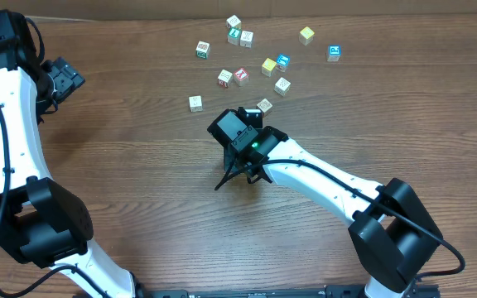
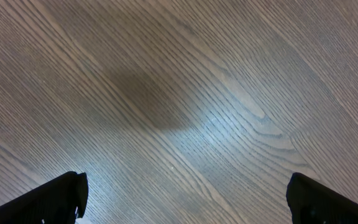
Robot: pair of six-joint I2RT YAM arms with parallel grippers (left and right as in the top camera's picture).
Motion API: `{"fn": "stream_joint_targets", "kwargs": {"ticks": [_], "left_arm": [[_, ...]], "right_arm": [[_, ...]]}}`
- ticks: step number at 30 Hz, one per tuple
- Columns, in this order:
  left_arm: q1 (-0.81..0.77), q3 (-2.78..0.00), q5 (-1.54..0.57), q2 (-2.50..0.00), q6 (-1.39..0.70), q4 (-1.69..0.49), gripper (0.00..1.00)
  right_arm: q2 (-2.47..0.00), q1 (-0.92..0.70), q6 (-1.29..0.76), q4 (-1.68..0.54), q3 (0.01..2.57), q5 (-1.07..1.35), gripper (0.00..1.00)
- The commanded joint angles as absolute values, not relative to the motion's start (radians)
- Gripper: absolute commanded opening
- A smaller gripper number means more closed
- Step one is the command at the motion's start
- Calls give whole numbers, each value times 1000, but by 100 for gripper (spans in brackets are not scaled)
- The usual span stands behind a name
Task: Form a tower
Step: 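Lower the '1' block onto the blue 'D' block with the right gripper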
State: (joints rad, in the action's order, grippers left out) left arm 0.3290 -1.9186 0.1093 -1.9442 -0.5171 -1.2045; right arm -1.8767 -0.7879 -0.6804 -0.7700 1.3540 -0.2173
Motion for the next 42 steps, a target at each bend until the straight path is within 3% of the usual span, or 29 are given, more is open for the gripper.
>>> {"fn": "stream_joint_targets", "kwargs": {"ticks": [1,42], "left_arm": [[327,-1919,115,-1942,-512,-1203,99],[327,-1919,115,-1942,-512,-1203,100]], "right_arm": [[-1876,-791,-685,-764,1347,-234,22],[-1876,-791,-684,-711,1301,-236,29]]}}
